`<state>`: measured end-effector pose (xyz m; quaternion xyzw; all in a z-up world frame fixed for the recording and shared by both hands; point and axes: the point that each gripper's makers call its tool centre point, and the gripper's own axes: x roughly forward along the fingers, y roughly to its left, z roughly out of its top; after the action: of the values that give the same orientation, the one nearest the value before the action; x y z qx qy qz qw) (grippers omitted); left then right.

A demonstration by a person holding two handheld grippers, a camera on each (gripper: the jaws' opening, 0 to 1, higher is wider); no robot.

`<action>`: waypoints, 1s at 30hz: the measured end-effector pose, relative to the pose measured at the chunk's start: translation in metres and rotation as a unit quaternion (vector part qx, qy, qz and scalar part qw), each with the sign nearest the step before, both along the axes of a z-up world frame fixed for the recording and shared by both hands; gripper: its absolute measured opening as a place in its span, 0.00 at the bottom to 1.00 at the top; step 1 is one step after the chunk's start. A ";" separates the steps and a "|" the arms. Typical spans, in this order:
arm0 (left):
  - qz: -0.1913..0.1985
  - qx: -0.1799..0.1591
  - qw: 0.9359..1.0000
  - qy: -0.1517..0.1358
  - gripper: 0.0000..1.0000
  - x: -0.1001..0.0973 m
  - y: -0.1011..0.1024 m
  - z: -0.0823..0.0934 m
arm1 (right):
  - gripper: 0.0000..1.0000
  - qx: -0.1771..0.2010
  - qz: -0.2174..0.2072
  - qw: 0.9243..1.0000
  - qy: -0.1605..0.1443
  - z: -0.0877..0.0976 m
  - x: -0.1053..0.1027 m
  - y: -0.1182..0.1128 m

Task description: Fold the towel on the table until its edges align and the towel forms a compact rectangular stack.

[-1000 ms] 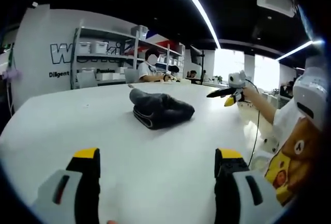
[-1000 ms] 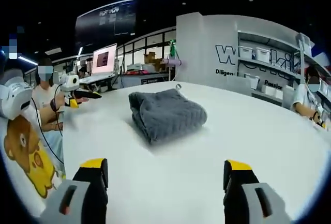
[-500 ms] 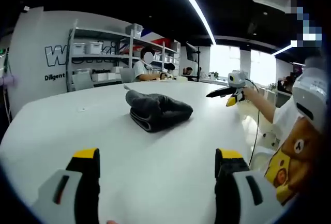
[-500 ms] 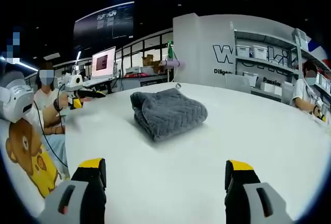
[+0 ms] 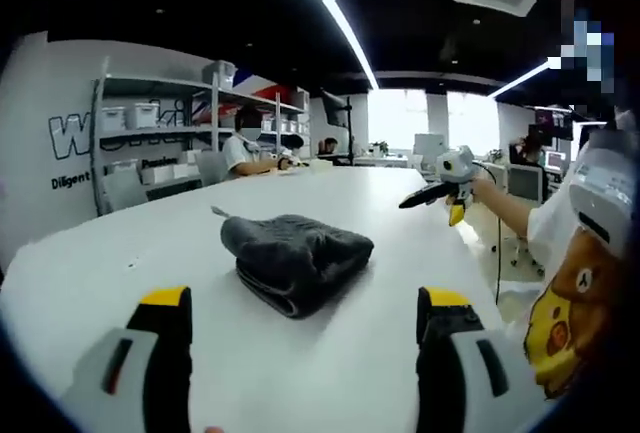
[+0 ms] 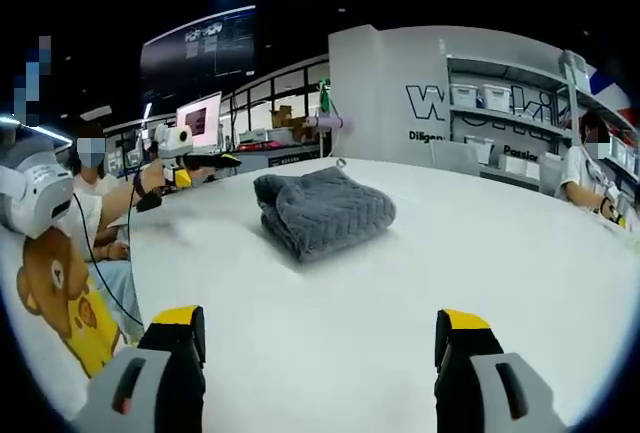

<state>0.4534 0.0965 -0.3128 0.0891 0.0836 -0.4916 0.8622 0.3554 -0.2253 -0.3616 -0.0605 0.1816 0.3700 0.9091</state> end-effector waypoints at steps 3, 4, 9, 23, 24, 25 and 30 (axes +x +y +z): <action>-0.020 -0.002 1.000 -0.002 0.98 0.016 -0.016 0.001 | 1.00 -0.005 -0.003 1.000 0.001 0.000 -0.001 -0.004; -0.023 -0.004 1.000 -0.003 0.98 0.022 -0.021 0.002 | 1.00 -0.006 -0.003 1.000 0.000 0.000 -0.001 -0.005; -0.052 -0.020 0.998 -0.003 0.98 0.047 -0.052 0.009 | 1.00 -0.020 -0.005 1.000 -0.001 0.000 0.000 -0.007; -0.116 -0.090 0.989 -0.007 0.81 0.103 -0.119 0.024 | 1.00 -0.022 0.002 1.000 0.002 0.006 -0.002 -0.005; -0.118 -0.086 0.989 -0.010 0.79 0.105 -0.122 0.022 | 1.00 -0.022 0.002 1.000 0.002 0.006 -0.002 -0.005; -0.125 -0.073 0.989 -0.017 0.76 0.109 -0.127 0.016 | 1.00 -0.022 0.003 1.000 0.002 0.007 -0.002 -0.004; -0.134 -0.063 0.989 -0.010 0.68 0.119 -0.137 -0.003 | 1.00 -0.024 0.005 1.000 0.004 0.008 -0.004 -0.004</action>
<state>0.5725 -0.0408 -0.3159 0.0495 0.0312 -0.6060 0.7933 0.3516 -0.2288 -0.3539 -0.0823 0.1934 0.3707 0.9047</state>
